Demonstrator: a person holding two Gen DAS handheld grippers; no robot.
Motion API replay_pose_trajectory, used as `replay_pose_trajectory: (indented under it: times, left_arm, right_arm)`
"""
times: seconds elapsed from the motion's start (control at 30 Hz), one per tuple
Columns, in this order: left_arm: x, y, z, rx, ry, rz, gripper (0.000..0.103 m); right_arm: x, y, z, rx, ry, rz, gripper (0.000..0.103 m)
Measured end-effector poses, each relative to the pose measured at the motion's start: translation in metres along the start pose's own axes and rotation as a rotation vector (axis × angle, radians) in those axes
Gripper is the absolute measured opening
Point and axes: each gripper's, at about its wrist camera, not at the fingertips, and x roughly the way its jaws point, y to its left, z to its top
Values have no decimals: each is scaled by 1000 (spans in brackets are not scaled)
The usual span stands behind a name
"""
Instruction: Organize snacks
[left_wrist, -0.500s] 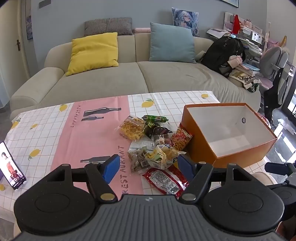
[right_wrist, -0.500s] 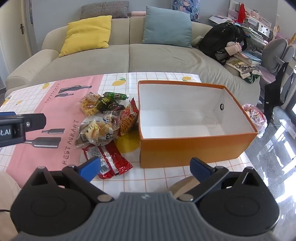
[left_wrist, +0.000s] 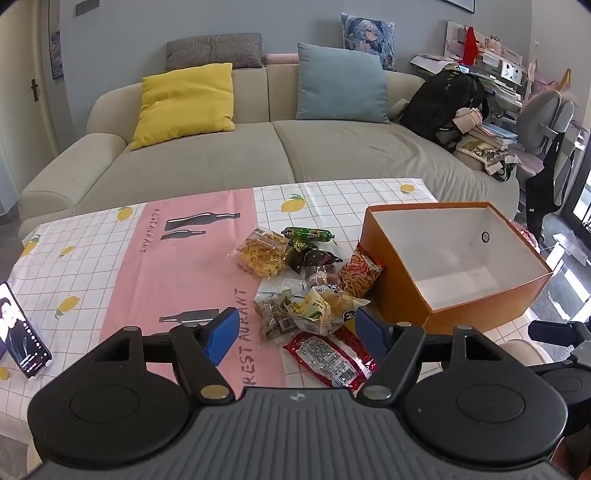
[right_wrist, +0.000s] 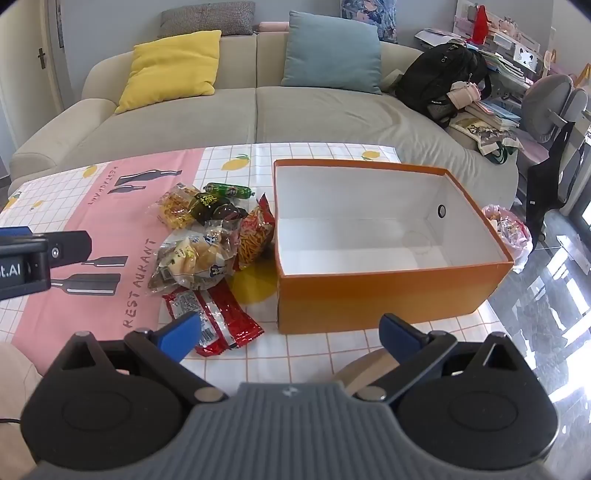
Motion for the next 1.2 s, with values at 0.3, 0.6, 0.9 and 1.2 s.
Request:
replay_pose_trajectory:
  times: [0.3,0.6,0.9,1.2]
  left_arm:
    - [0,-2,-4,-8,5,-3,84]
    - [1,3,-1,-30,20,-13,82]
    - [2,5,-2,-33,28,-26,80]
    - [2,3,-4,-32,32,-27,80]
  right_arm:
    - [0,-1,0,0,0,1,100]
    - [0,-1,-1,0,0,1,100]
    - [0,-1,-2,1,0,1,100]
    - [0,-1,-2,1,2,0,100]
